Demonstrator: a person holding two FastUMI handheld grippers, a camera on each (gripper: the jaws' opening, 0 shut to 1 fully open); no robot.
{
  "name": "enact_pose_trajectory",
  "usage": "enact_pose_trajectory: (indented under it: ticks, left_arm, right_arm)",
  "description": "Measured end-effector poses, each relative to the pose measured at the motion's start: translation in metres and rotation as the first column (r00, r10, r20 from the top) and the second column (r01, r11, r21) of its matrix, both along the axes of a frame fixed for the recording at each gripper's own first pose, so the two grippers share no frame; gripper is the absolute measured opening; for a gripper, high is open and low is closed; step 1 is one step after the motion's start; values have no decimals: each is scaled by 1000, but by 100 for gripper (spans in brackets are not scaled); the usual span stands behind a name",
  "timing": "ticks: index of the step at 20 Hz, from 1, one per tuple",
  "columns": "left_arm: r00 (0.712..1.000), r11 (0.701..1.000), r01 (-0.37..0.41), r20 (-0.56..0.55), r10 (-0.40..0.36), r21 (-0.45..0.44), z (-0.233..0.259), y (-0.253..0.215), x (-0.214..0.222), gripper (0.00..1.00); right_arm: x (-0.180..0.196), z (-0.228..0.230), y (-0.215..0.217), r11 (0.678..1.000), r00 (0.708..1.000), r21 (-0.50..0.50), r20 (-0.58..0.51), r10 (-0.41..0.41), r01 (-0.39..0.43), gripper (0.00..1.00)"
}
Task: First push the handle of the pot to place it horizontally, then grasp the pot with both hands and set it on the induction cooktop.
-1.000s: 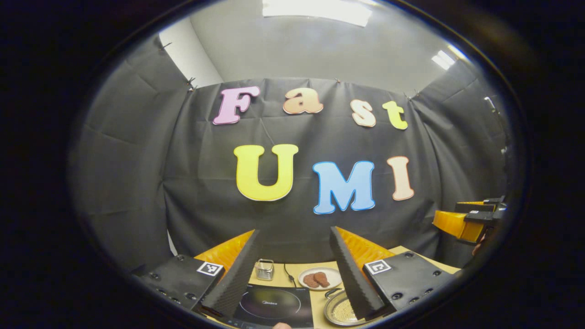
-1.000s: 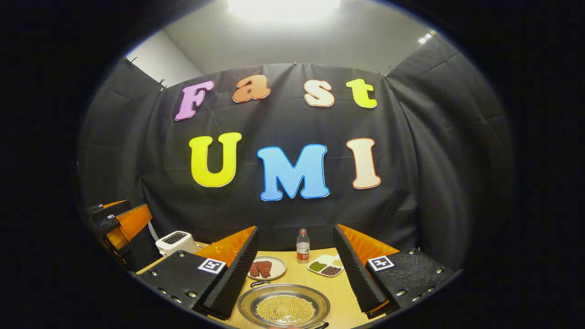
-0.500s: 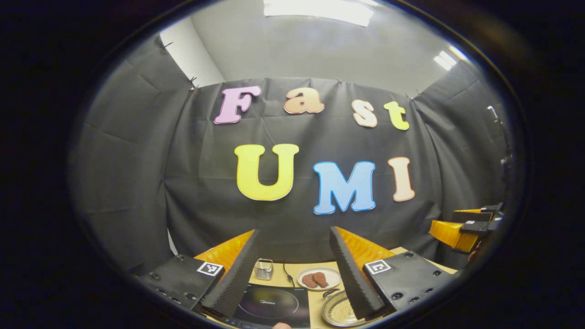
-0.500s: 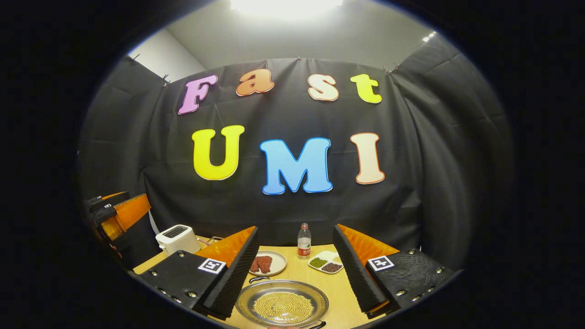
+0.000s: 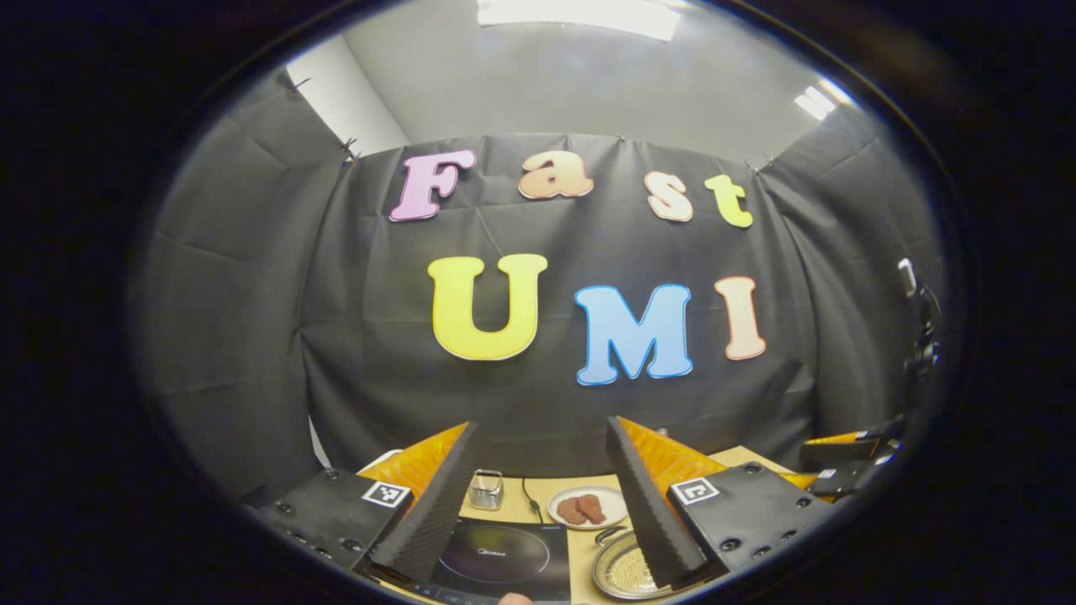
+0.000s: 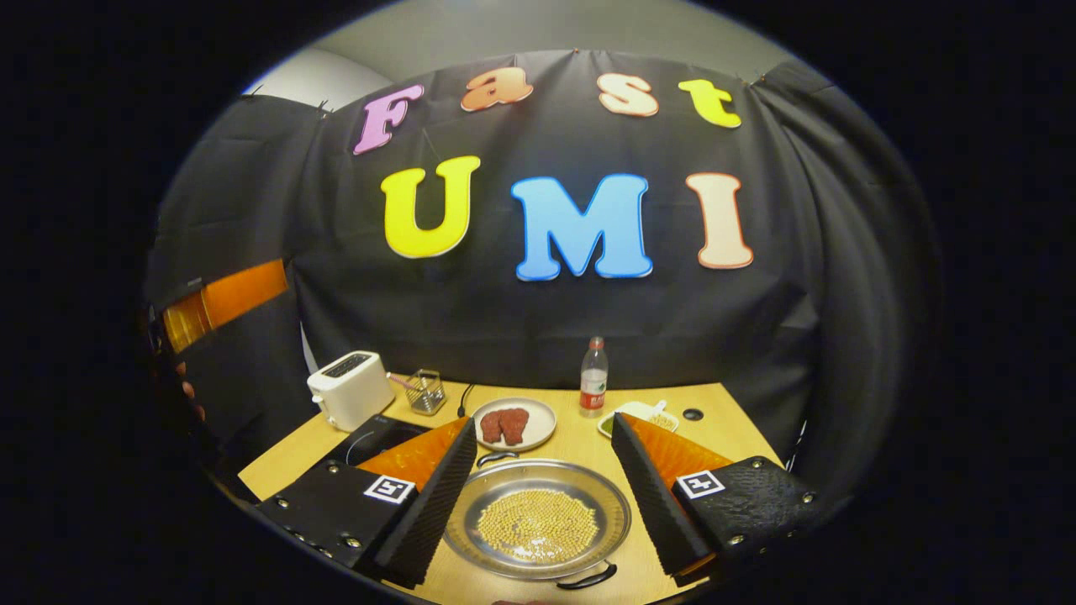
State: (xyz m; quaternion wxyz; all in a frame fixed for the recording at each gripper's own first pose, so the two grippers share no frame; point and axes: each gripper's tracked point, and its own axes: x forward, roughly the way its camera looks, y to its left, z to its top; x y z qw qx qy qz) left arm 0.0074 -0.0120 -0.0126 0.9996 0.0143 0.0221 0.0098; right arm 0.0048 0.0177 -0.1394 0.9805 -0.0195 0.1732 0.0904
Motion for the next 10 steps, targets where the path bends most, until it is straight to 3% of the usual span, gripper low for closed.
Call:
enact_pose_trajectory:
  ticks: [5,10]
  left_arm:
    - [999,999,-47,-10,47,17,-3,14,-4,95]
    - [996,996,-83,-37,84,18,-15,26,-5,95]
  right_arm:
    - [-20,-83,0,998,963,33,-265,54,-46,98]
    - [-39,-129,-3,998,911,33,-407,68,-59,98]
